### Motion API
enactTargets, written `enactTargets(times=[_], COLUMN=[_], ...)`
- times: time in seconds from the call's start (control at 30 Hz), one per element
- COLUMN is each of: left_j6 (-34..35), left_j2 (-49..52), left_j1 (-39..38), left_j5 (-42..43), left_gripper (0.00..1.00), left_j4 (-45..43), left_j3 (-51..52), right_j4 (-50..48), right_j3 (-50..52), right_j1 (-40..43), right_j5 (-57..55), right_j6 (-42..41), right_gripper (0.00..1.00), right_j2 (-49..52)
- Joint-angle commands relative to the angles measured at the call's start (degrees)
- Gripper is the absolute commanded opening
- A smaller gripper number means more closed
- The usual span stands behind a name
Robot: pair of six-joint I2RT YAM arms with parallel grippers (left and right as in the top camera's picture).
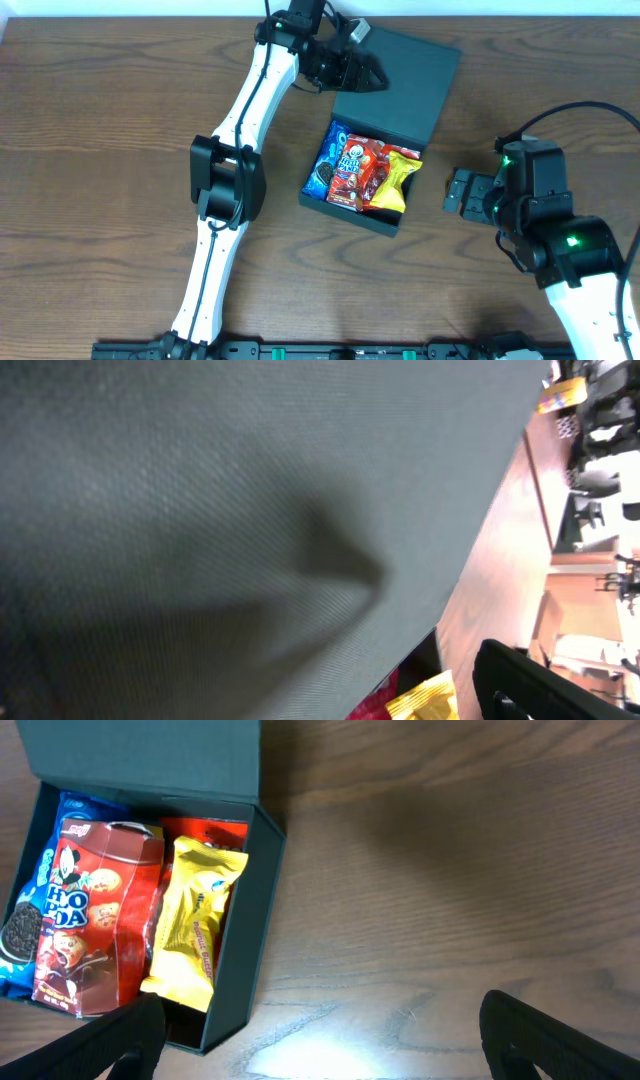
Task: Pack container
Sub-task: 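Swing the lid down over the box with the left gripper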
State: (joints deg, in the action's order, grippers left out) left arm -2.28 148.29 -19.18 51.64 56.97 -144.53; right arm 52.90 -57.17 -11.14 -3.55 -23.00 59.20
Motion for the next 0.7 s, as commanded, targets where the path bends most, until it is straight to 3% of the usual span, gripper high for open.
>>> enactTargets(times=[0.0,0.67], left_j6=[-3.4,-7.2], left_j2=[-3.8,-14.2], left_j1=[0.0,0.0], left_j5=[-2.7,-7.3], left_gripper=[0.95,0.95], left_j4=[1.7,14.7], left_j3=[-1.9,-1.9], right_j4=[0.1,0.0], right_j3=[-0.9,-0.9], right_j1=[-0.5,-0.5], right_j5=[-1.0,-1.2], right_j6=[-0.3,-0.3], right_gripper=[0.99,0.99], right_j2=[0.1,0.1])
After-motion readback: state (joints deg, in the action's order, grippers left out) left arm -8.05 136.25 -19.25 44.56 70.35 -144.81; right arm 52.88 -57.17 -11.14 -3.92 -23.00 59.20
